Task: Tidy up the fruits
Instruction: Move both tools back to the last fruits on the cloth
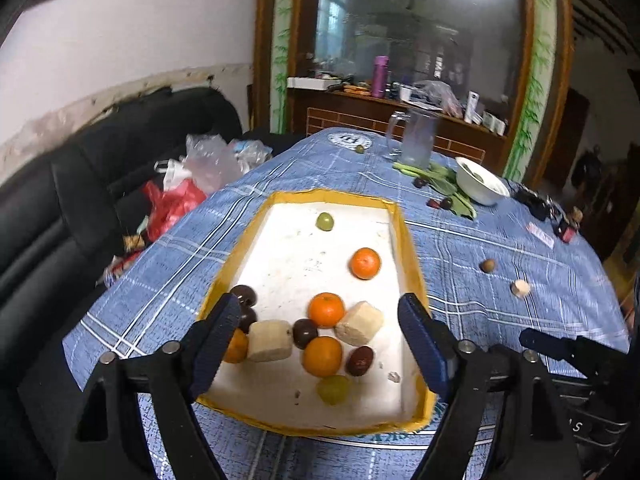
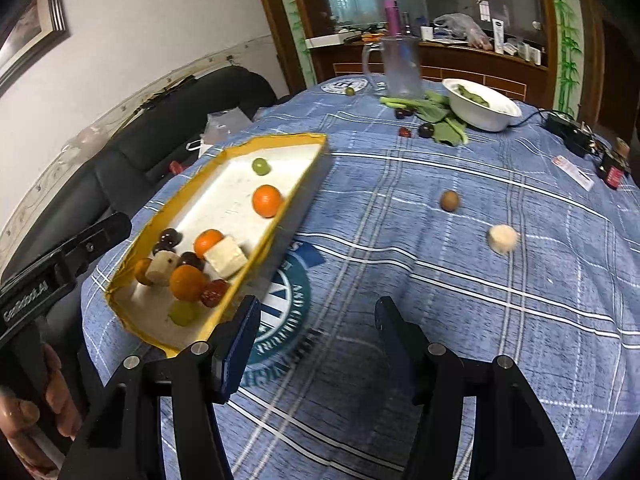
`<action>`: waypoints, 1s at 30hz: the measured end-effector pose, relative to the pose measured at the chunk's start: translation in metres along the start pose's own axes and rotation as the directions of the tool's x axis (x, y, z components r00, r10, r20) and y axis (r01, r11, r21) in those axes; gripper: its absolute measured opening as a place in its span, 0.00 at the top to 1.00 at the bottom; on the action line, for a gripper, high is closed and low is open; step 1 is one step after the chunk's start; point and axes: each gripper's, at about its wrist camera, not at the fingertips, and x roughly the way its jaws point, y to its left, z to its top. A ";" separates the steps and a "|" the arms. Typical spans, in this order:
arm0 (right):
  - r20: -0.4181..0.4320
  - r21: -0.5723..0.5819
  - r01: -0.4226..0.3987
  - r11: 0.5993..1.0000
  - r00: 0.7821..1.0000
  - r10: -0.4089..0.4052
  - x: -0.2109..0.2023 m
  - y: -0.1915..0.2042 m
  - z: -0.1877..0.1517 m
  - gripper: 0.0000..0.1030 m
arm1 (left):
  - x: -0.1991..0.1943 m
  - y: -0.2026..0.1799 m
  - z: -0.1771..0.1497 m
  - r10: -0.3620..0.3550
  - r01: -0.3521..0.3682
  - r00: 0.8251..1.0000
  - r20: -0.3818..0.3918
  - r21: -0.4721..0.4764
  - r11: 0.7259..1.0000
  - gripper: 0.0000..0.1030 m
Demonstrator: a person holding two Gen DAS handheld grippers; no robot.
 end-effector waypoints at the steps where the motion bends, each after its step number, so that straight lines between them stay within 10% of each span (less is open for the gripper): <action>1: 0.001 0.003 0.001 1.000 1.000 -0.001 -0.001 -0.002 -0.001 0.38 | -0.002 -0.006 0.000 0.002 -0.002 1.000 0.005 0.016 1.000 0.20; 30: 0.037 0.145 0.132 0.981 0.990 -0.138 -0.037 -0.108 -0.004 0.35 | 0.017 -0.071 0.001 -0.113 0.123 0.988 -0.103 0.096 0.988 0.20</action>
